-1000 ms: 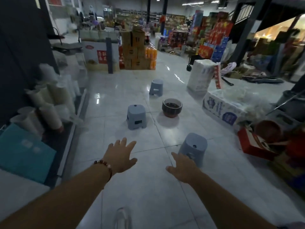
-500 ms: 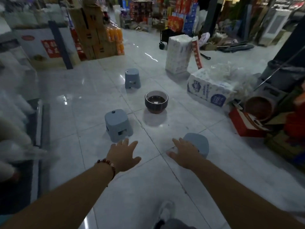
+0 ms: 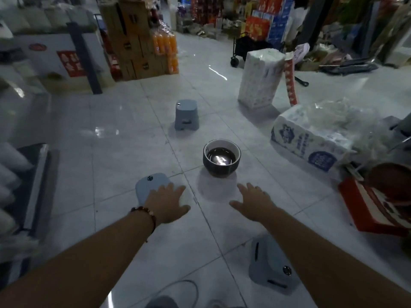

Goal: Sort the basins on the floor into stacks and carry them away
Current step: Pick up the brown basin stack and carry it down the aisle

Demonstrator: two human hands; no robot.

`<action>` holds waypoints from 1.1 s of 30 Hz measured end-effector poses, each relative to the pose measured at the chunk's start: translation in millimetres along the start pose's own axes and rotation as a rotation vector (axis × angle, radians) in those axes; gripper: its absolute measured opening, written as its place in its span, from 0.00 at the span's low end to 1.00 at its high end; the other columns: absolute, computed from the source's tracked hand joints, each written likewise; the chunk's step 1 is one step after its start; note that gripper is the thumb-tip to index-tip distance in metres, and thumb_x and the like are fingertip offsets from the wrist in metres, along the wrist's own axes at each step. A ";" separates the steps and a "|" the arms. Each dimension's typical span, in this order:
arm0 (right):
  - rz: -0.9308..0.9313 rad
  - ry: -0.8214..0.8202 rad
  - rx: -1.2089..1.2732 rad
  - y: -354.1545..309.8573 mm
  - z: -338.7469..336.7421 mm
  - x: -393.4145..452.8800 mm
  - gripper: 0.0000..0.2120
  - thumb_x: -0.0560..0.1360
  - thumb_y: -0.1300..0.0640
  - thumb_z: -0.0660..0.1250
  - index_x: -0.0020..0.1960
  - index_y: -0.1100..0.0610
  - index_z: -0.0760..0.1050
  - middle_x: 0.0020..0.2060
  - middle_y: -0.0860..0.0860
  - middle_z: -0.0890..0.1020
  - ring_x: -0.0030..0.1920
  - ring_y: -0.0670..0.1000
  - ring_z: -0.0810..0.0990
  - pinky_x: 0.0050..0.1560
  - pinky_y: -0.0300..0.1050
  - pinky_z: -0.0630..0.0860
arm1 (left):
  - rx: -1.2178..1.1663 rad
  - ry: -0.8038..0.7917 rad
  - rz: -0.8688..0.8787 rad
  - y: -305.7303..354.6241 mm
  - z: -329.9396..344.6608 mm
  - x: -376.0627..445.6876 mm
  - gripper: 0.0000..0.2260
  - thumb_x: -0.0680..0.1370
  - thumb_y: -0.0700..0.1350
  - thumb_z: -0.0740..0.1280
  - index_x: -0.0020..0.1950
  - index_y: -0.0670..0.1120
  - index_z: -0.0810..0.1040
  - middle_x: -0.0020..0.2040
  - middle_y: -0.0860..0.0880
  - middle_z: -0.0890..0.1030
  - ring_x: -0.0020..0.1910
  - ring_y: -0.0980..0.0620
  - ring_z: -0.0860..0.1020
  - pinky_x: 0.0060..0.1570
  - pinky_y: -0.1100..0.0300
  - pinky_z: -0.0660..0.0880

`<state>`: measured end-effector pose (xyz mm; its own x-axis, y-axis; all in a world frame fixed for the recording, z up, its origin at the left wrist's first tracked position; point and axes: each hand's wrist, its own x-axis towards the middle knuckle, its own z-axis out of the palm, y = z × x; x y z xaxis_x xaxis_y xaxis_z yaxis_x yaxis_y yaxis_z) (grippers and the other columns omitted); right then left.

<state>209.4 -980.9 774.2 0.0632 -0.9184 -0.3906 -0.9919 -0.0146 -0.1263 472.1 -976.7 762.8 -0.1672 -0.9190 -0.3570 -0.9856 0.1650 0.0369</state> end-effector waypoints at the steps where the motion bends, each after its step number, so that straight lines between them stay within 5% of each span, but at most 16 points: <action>1: -0.007 0.011 0.002 -3.5 -13.7 22.4 0.35 0.77 0.36 0.57 0.78 0.51 0.54 0.76 0.55 0.59 0.74 0.59 0.60 0.72 0.56 0.58 | -0.011 0.007 0.005 -5.3 -9.0 22.2 0.33 0.77 0.66 0.56 0.78 0.55 0.56 0.76 0.45 0.62 0.71 0.43 0.67 0.66 0.46 0.67; 14: 0.155 -0.145 -0.063 16.1 -90.3 301.4 0.36 0.78 0.35 0.55 0.79 0.50 0.49 0.78 0.55 0.52 0.77 0.59 0.55 0.75 0.57 0.54 | 0.053 -0.107 0.075 -88.7 -92.8 370.9 0.32 0.79 0.65 0.55 0.80 0.54 0.52 0.78 0.44 0.57 0.74 0.42 0.62 0.70 0.45 0.62; 21: 0.213 -0.132 0.121 45.1 -131.8 438.3 0.36 0.78 0.37 0.57 0.79 0.49 0.49 0.78 0.55 0.53 0.77 0.59 0.54 0.75 0.58 0.55 | 0.132 -0.126 0.205 -66.9 -150.6 544.3 0.32 0.79 0.63 0.57 0.79 0.53 0.53 0.78 0.44 0.58 0.73 0.42 0.63 0.69 0.46 0.65; 33: 0.216 -0.400 0.155 181.9 -74.4 758.5 0.36 0.78 0.40 0.59 0.79 0.50 0.48 0.78 0.56 0.52 0.77 0.60 0.54 0.74 0.59 0.56 | 0.103 -0.442 0.121 -6.9 -68.9 858.3 0.30 0.81 0.60 0.57 0.80 0.52 0.52 0.79 0.42 0.55 0.74 0.42 0.61 0.70 0.47 0.64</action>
<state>68.8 -1709.7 522.8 -0.0745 -0.6694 -0.7392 -0.9610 0.2463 -0.1261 333.6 -1791.3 520.4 -0.2324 -0.6543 -0.7197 -0.9482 0.3170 0.0180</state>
